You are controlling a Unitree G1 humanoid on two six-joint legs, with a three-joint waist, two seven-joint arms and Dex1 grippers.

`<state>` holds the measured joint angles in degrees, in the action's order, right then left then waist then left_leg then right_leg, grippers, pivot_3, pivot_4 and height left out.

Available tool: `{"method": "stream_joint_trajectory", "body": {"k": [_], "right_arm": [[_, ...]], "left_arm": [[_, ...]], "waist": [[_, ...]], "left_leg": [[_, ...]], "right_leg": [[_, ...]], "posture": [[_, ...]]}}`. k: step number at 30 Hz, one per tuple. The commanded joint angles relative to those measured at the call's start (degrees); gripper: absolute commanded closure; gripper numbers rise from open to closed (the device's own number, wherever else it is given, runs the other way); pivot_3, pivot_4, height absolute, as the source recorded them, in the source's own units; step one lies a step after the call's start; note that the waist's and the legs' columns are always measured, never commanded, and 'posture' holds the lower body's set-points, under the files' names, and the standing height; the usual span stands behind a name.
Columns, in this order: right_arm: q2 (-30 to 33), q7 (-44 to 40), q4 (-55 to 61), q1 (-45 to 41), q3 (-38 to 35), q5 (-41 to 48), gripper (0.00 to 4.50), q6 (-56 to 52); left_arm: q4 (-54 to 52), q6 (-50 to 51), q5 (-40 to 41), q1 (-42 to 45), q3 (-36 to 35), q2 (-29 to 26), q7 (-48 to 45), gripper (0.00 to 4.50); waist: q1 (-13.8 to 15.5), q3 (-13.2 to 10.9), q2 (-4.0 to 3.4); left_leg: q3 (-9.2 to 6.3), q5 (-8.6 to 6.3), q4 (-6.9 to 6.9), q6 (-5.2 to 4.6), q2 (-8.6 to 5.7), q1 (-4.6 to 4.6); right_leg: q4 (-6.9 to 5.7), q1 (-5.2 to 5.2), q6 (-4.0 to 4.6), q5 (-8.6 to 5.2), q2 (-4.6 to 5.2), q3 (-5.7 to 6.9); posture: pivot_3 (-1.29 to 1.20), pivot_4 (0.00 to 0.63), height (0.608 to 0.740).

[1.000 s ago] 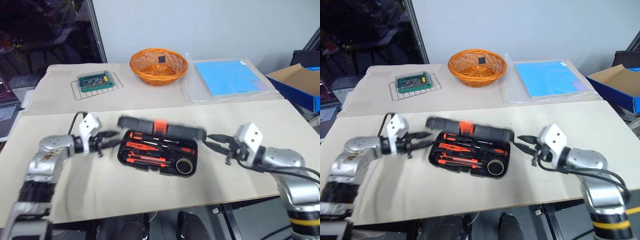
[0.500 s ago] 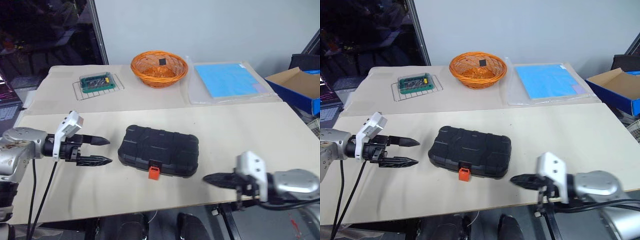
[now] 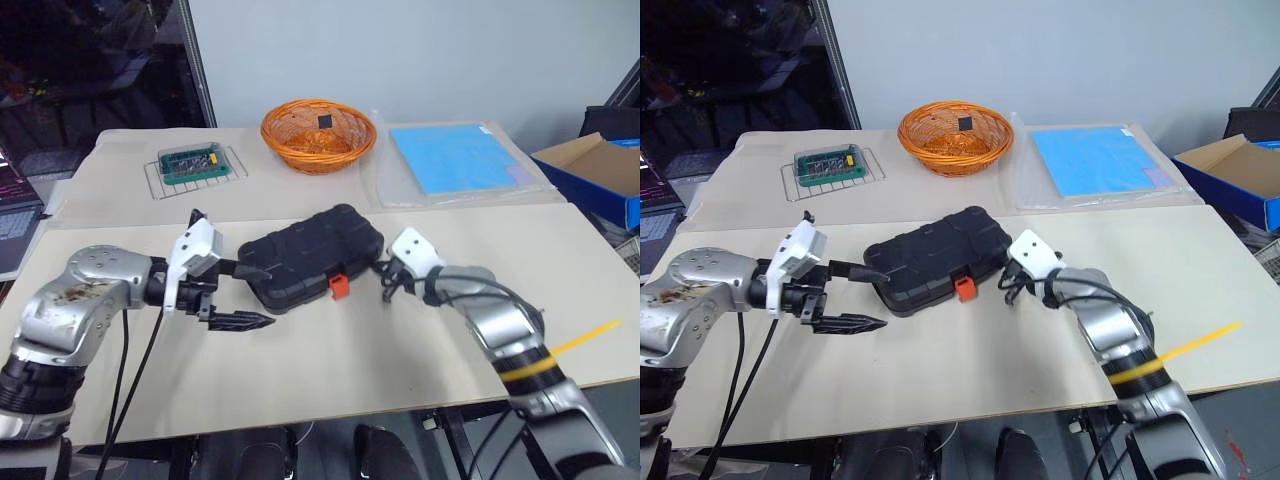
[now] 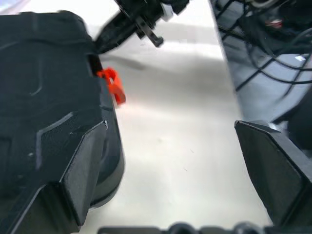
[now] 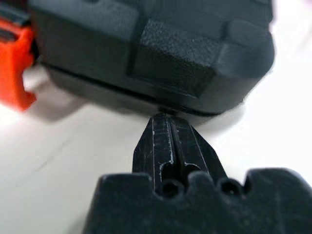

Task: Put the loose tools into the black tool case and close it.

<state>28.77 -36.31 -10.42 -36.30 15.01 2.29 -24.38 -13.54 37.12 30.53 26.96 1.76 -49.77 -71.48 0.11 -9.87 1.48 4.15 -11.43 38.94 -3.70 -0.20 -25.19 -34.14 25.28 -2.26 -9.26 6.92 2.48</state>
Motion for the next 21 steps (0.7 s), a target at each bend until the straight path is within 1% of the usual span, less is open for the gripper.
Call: {"method": "stream_joint_trajectory", "body": {"k": [1, 2, 3, 4, 5, 6, 7, 8, 9, 10, 12, 13, 14, 15, 16, 17, 21], "right_arm": [[-0.2, -3.7, -3.4, -4.0, -2.5, 1.4, 4.47, 2.5], [0.3, -5.0, -1.6, -3.3, -3.5, 2.9, 4.20, 0.3], [1.4, -6.4, 2.9, -1.3, -4.9, 5.1, 3.86, -3.1], [2.1, -7.3, 6.1, 0.1, -5.9, 6.7, 3.64, -5.5], [2.8, -8.1, 11.4, 2.5, -7.7, 9.5, 3.30, -9.4], [2.9, -8.0, 15.9, 4.4, -9.5, 12.0, 2.88, -12.8], [2.7, -7.5, 19.8, 6.1, -10.8, 14.0, 2.62, -15.7], [2.4, -7.0, 23.1, 7.5, -11.7, 15.6, 2.22, -18.0], [1.2, -5.9, 25.5, 8.5, -12.5, 17.2, 1.84, -20.0], [0.0, -4.5, 27.1, 9.1, -12.7, 17.9, 1.63, -21.5], [-2.1, -1.9, 28.6, 9.9, -11.5, 17.5, 0.88, -22.9], [-2.8, -0.9, 28.7, 10.1, -11.0, 17.0, 0.51, -23.1], [-3.7, 0.3, 28.5, 10.1, -10.5, 16.5, 0.20, -23.2], [-4.7, 1.5, 27.8, 10.0, -9.3, 15.6, 0.01, -22.8], [-6.3, 3.1, 26.7, 9.5, -8.7, 15.0, 0.01, -22.5], [-7.4, 4.2, 25.9, 9.2, -8.3, 14.7, 0.01, -22.4], [-9.7, 6.7, 23.5, 9.4, -6.5, 12.9, 0.01, -21.8]], "left_arm": [[1.7, -2.5, -3.7, 4.6, 3.4, 3.1, 2.9, 0.00], [2.0, -2.7, -4.2, 5.1, 4.0, 3.6, 3.0, 0.00], [2.2, -2.7, -4.7, 5.7, 5.2, 4.4, 3.1, 0.00], [2.3, -2.8, -5.1, 6.0, 5.9, 4.9, 3.2, 0.00], [2.4, -2.7, -5.8, 6.3, 7.1, 5.3, 3.3, 0.00], [2.9, -2.4, -6.6, 6.5, 8.3, 5.6, 3.6, 0.00], [3.6, -1.7, -7.6, 6.7, 9.5, 5.9, 4.2, 0.00], [4.6, -0.8, -8.7, 6.8, 10.8, 5.9, 4.5, 0.00], [5.7, -1.1, -10.5, 6.8, 12.3, 5.7, 4.7, 0.00], [6.5, -1.4, -11.9, 6.6, 13.6, 5.6, 4.8, 0.00], [7.5, -1.3, -13.3, 6.6, 15.1, 5.6, 4.7, 0.00], [7.7, -1.3, -13.7, 6.5, 15.4, 5.7, 4.6, 0.00], [8.1, -1.9, -14.4, 6.6, 15.7, 5.8, 4.8, 0.00], [8.2, -1.7, -14.1, 6.7, 15.4, 6.1, 4.7, 0.00], [8.2, -1.5, -14.1, 6.7, 15.1, 6.2, 4.7, 0.00], [8.2, -1.4, -14.0, 6.7, 14.9, 6.3, 4.8, 0.00], [8.2, -1.5, -14.1, 6.5, 14.6, 6.1, 4.6, 0.00]], "waist": [[0.1, 0.0, 0.01], [0.0, 0.0, 0.01], [-0.1, 0.0, 0.01], [0.0, 0.0, 0.01], [0.2, 0.0, 0.01], [0.3, 0.0, 0.01], [0.4, 0.0, 0.01], [0.4, 0.0, 0.01], [0.2, 0.0, 0.01], [0.0, 0.0, 0.01], [-0.1, 0.0, 0.01], [-0.1, 0.0, -0.02], [-0.1, 0.0, -0.03], [-0.1, 0.1, -0.04], [-0.1, 0.1, -0.04], [-0.2, 0.1, -0.04], [-0.3, 0.1, -0.07]], "left_leg": [[0.00, -0.01, 0.01, -0.03, -0.01, 0.01], [0.00, -0.03, 0.00, -0.06, 0.00, -0.01], [0.00, -0.10, 0.00, -0.13, 0.01, -0.01], [0.02, -0.16, 0.00, -0.15, 0.01, -0.01], [0.01, -0.21, -0.02, -0.18, 0.01, -0.03], [0.01, -0.31, 0.00, -0.20, 0.03, -0.04], [0.01, -0.34, -0.03, -0.23, 0.04, -0.04], [0.01, -0.40, -0.02, -0.24, 0.08, -0.07], [0.02, -0.42, 0.00, -0.24, 0.08, -0.07], [0.03, -0.42, 0.01, -0.24, 0.08, -0.07], [0.03, -0.43, 0.06, -0.20, 0.14, 0.00], [0.03, -0.41, 0.06, -0.15, 0.15, 0.11], [0.02, -0.40, 0.06, -0.13, 0.17, 0.18], [0.02, -0.37, 0.06, -0.05, 0.20, 0.31], [0.02, -0.44, 0.05, 0.15, 0.23, 0.42], [0.02, -0.55, 0.05, 0.41, 0.26, 0.50], [0.03, -0.53, 0.05, 0.49, 0.28, 0.54]], "right_leg": [[-0.01, -0.02, -0.05, 0.06, -0.04, -0.02], [0.04, -0.02, 0.00, 0.10, -0.11, -0.04], [0.05, -0.03, 0.27, 0.26, -0.15, -0.08], [0.05, -0.01, 0.28, 0.26, -0.15, -0.12], [0.04, -0.01, 0.27, 0.25, -0.15, -0.12], [0.03, -0.02, 0.25, 0.23, -0.18, -0.12], [0.01, -0.04, 0.24, 0.23, -0.19, -0.11], [0.01, -0.06, 0.23, 0.23, -0.26, -0.12], [0.03, -0.07, 0.23, 0.23, -0.27, -0.12], [0.05, -0.06, 0.21, 0.22, -0.27, -0.15], [0.11, -0.07, 0.18, 0.18, -0.32, -0.18], [0.08, -0.12, -0.16, -0.06, -0.33, -0.20], [0.07, -0.15, -0.15, -0.10, -0.32, -0.21], [0.05, -0.23, -0.08, -0.15, -0.32, -0.21], [0.04, -0.28, 0.17, -0.29, -0.32, -0.22], [0.03, -0.30, 0.18, -0.29, -0.31, -0.22], [-0.03, -0.29, 0.25, -0.24, -0.31, -0.25]], "posture": [[0.00, 0.150, 0.740], [0.00, 0.150, 0.740], [0.00, 0.150, 0.740], [0.00, 0.150, 0.740], [0.00, 0.150, 0.740], [0.00, 0.150, 0.740], [0.00, 0.150, 0.740], [0.00, 0.150, 0.740], [0.00, 0.150, 0.740], [0.00, 0.150, 0.740], [0.00, 0.150, 0.740], [0.00, 0.150, 0.740], [0.00, 0.150, 0.740], [0.00, 0.150, 0.740], [0.00, 0.150, 0.740], [0.00, 0.150, 0.740], [0.00, 0.150, 0.740]]}}
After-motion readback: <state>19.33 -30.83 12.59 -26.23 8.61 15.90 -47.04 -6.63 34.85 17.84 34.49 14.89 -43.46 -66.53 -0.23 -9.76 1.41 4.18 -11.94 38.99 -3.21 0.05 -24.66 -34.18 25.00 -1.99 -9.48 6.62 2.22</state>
